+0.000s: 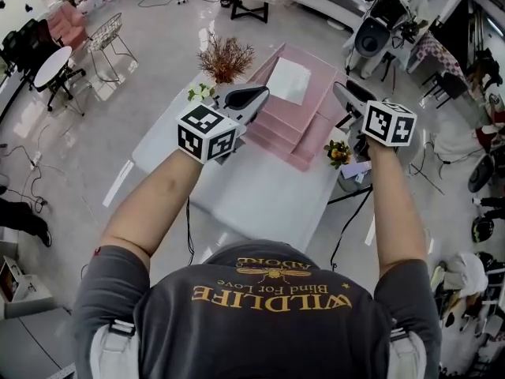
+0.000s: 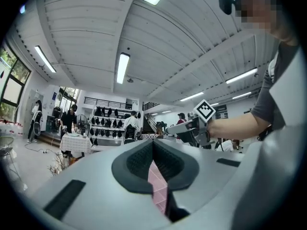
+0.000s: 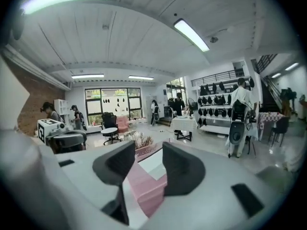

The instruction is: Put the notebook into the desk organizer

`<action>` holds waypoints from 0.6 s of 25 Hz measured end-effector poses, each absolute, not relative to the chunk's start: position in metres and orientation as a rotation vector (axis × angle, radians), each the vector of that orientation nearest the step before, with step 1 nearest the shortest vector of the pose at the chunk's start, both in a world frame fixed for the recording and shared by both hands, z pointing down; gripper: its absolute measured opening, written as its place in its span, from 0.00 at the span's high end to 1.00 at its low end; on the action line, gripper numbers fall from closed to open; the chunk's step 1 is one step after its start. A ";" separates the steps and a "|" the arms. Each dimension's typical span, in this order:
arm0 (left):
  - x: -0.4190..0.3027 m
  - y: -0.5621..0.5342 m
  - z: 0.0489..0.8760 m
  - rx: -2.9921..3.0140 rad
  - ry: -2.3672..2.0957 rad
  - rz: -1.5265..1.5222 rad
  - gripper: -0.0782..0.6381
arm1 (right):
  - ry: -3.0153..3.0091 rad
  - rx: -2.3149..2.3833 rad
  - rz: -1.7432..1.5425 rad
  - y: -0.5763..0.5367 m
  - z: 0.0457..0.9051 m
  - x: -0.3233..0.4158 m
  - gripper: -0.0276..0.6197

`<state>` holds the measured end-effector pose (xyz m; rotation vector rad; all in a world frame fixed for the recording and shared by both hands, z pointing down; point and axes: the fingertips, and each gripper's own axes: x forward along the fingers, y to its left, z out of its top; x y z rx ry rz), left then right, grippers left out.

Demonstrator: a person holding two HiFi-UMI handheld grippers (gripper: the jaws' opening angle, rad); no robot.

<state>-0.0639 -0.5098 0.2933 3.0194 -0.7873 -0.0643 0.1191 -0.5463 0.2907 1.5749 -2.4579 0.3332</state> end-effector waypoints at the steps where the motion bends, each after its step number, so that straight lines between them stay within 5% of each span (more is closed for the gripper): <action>1: -0.059 -0.501 0.296 3.010 -0.806 -0.057 0.89 | -2.483 1.555 0.303 -0.534 0.288 0.127 0.70; 6: -0.028 -0.448 0.310 2.968 -0.917 -0.040 0.89 | -2.571 1.475 0.181 -0.470 0.286 0.173 0.87; 15: 0.017 -0.342 0.313 2.868 -1.163 -0.057 0.89 | -2.798 1.225 0.174 -0.372 0.304 0.217 0.95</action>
